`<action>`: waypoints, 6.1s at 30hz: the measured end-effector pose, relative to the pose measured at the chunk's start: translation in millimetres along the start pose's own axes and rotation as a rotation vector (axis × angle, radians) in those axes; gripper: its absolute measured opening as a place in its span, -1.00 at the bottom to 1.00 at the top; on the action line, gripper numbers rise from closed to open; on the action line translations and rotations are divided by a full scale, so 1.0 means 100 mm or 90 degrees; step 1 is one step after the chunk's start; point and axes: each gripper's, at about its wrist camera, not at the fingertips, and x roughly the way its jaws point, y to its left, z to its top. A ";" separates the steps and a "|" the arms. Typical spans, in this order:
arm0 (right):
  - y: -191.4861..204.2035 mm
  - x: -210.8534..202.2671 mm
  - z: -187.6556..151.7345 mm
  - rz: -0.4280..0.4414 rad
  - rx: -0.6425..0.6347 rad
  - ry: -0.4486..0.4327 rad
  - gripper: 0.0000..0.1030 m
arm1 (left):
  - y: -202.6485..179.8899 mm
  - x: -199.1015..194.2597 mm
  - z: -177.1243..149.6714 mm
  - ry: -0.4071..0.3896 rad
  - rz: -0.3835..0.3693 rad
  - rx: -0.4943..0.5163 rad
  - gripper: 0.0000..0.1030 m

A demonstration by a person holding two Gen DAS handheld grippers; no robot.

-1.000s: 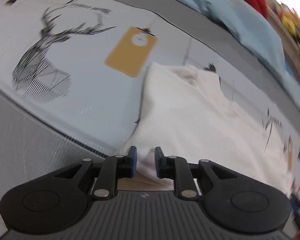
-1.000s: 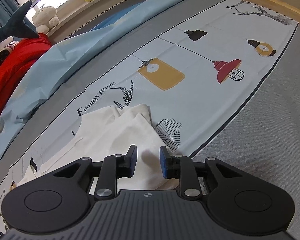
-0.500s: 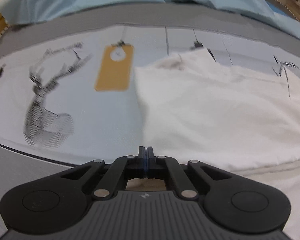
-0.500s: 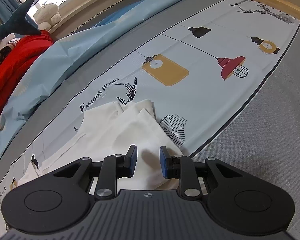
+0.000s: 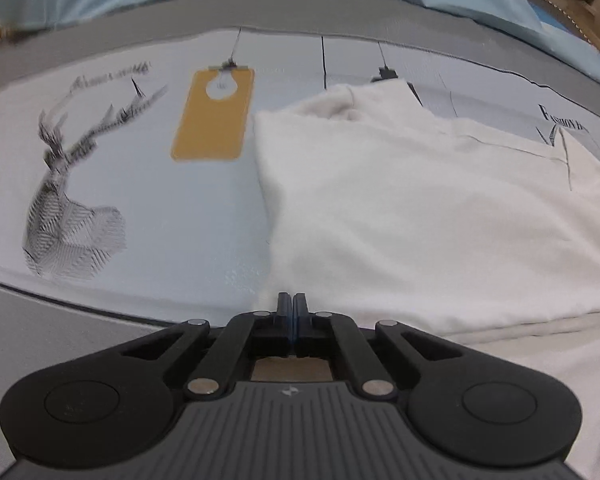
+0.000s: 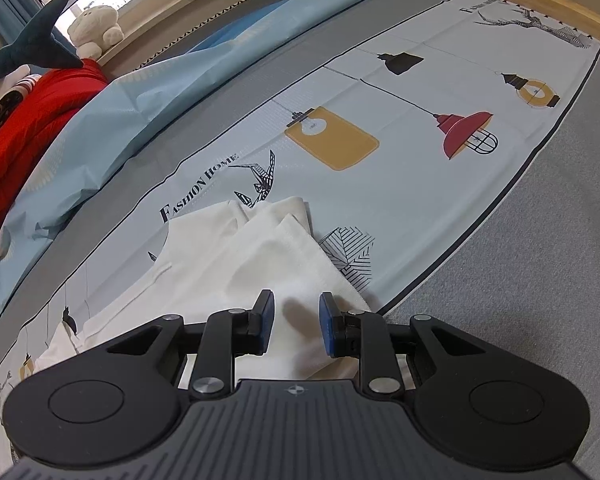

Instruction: Fold small clothes

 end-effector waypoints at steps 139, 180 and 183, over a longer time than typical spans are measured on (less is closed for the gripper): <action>-1.69 -2.44 -0.54 0.156 -0.076 0.005 -0.91 | 0.60 -2.50 -1.81 -0.148 -0.160 -0.064 -0.92; -1.07 -0.74 -0.12 0.123 -0.167 -0.014 -1.00 | 0.24 -0.90 -1.00 -0.129 -0.074 -0.033 -0.88; -1.02 -0.60 -0.19 0.101 -0.191 0.054 -0.91 | 0.31 -0.80 -0.98 -0.092 -0.090 -0.058 -0.82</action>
